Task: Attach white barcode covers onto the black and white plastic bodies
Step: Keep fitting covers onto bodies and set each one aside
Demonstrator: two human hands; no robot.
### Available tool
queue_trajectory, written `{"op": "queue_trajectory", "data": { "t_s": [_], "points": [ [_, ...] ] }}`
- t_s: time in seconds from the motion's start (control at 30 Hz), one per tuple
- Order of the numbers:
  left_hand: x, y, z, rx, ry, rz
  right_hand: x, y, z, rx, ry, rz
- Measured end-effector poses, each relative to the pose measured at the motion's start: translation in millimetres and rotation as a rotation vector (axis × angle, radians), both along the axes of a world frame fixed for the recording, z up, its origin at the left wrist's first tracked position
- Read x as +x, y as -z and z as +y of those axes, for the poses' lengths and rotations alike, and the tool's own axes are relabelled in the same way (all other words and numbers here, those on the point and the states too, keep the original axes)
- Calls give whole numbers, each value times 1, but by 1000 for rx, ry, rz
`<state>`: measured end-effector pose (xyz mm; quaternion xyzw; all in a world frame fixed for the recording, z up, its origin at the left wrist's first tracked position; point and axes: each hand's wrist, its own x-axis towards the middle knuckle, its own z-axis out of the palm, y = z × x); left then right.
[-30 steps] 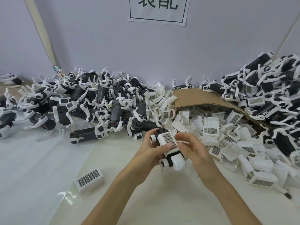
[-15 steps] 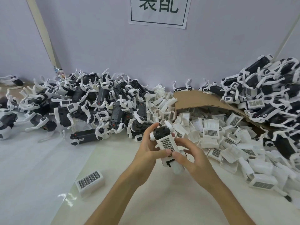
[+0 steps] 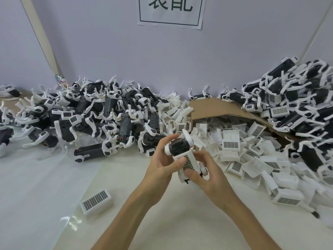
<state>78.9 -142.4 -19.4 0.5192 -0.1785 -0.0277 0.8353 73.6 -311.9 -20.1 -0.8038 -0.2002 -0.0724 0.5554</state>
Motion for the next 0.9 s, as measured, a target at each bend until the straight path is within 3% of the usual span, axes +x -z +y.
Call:
{"op": "queue_trajectory", "data": {
  "t_s": [0.47, 0.57, 0.73, 0.8, 0.9],
  "points": [
    [-2, 1, -5, 63, -96, 31, -2, -1, 2, -5, 35, -145],
    [-2, 1, -7, 118, -165, 46, 1, 1, -1, -60, 140, -300],
    [3, 1, 0, 46, -127, 85, 9, 4, -8, -58, 347, -429],
    [3, 0, 1, 5, -133, 86, 9, 4, -6, 16, 395, -377],
    [4, 2, -2, -38, -190, 93, 10, 1, -1, 245, 425, -15]
  ]
}}
